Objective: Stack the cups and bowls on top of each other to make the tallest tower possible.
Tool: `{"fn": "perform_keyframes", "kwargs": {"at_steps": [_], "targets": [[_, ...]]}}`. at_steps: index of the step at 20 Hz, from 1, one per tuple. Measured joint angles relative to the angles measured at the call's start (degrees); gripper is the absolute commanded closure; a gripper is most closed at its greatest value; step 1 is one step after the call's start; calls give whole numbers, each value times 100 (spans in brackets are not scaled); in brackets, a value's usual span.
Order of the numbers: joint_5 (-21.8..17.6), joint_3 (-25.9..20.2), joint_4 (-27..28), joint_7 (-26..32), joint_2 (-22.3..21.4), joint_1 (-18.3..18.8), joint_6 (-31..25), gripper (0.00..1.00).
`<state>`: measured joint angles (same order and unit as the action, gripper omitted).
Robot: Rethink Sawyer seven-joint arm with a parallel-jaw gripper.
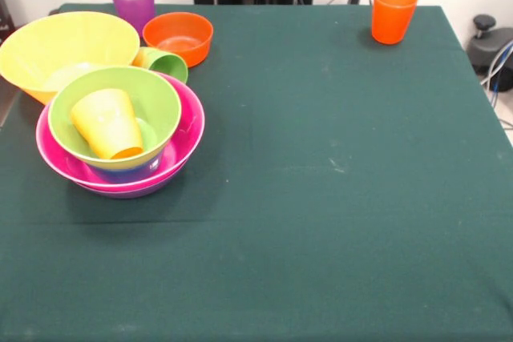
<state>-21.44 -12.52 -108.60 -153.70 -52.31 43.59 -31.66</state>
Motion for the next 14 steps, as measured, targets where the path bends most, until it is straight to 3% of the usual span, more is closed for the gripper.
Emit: {"fn": "perform_keyframes", "kwargs": {"at_steps": [10,14], "targets": [[-853,-604,-161,22,294,165,80,0],[-1193,-969,-196,104,475,405,80,0]]}}
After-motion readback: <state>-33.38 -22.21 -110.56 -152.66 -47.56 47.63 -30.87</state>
